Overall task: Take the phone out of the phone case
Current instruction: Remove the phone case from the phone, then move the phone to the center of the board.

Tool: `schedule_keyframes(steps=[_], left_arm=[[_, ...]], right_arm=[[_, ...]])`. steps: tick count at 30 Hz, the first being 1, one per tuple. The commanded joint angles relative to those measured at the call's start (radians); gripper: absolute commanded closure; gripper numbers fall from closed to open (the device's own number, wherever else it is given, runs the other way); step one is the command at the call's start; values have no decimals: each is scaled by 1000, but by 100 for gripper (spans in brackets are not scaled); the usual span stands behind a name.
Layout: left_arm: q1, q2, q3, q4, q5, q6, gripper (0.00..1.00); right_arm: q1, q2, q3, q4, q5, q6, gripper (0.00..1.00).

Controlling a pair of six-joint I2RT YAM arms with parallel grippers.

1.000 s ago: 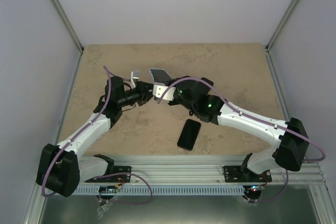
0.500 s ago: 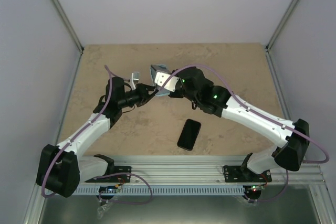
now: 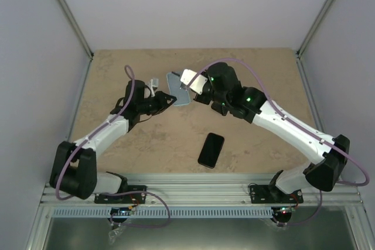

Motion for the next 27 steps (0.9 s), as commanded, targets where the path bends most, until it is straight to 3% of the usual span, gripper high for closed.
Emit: schedule_keyframes(steps=[1, 14, 27], left_arm=[[5, 109, 91, -37, -12, 133, 100], [-20, 594, 572, -414, 51, 467, 100], [-118, 935, 923, -601, 5, 573, 100]], right_arm=[[-45, -47, 62, 35, -26, 42, 99], [-185, -77, 36, 50, -45, 105, 99], [-232, -95, 18, 47, -70, 116, 100]])
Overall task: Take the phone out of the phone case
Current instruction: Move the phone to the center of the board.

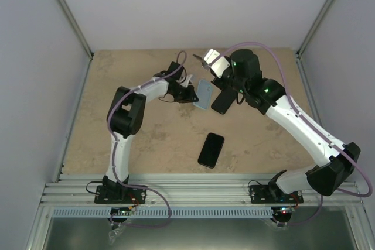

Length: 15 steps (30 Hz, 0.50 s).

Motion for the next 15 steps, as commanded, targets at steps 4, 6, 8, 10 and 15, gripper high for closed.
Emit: schedule_keyframes(steps=[4, 6, 8, 10, 15], left_arm=[[-37, 172, 248, -178, 28, 139, 100], [-63, 204, 283, -201, 36, 159, 100], [-89, 226, 310, -215, 45, 175, 100], [-116, 243, 338, -221, 49, 178, 100], [-186, 291, 433, -235, 60, 177, 100]], right_arm=[[-24, -48, -5, 53, -26, 18, 100], [-28, -49, -5, 51, -31, 20, 100], [-32, -48, -3, 51, -33, 21, 99], [-35, -48, -3, 50, -37, 25, 99], [-44, -48, 3, 50, -38, 31, 99]])
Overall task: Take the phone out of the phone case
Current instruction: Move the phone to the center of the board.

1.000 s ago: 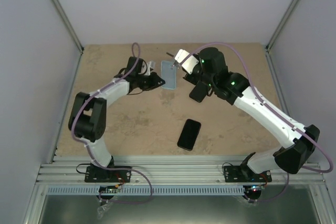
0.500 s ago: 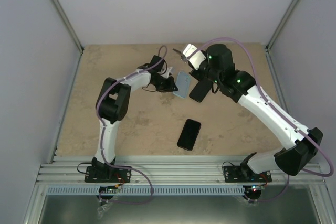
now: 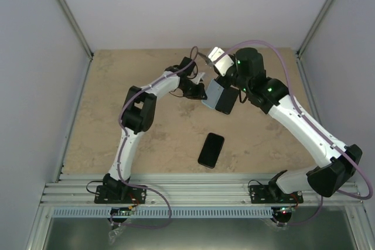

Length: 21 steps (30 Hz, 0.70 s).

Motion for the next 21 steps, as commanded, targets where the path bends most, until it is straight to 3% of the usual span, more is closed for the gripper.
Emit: schedule_keyframes(steps=[1, 13, 21], left_arm=[[-136, 84, 82, -7, 57, 16, 100], [-207, 61, 104, 95, 62, -122, 100], [-105, -215, -241, 294, 40, -215, 100]], right_arm=[[-12, -36, 10, 51, -17, 20, 99], [-46, -52, 5, 69, 8, 22, 99], [-49, -67, -30, 123, 46, -11, 100]])
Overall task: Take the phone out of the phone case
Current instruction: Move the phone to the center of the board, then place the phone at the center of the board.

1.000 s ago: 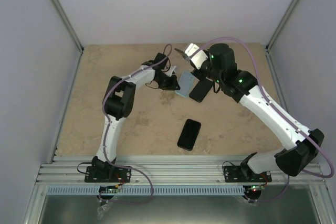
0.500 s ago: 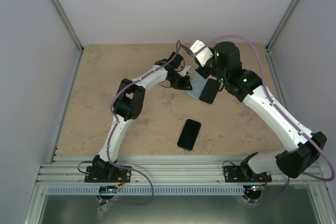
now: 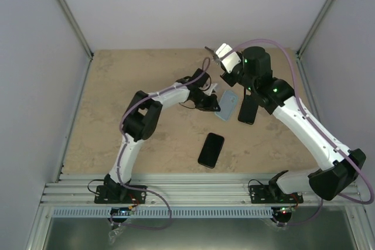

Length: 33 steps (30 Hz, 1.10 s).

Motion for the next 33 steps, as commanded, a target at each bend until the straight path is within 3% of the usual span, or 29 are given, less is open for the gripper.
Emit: schedule_keyframes(steps=[1, 9, 19, 28, 33], left_arm=[[84, -199, -159, 127, 11, -56, 100], [214, -405, -374, 180, 2, -69, 100], [297, -634, -619, 300, -19, -123, 100], [435, -746, -699, 287, -67, -87, 100], [448, -743, -727, 277, -58, -67, 100]], right_arm=[[2, -35, -28, 108, 12, -21, 100], [22, -22, -76, 168, 15, -63, 100], [79, 28, -209, 313, 33, -163, 99], [125, 101, -406, 555, 65, -249, 100], [151, 169, -481, 726, 139, -314, 100]])
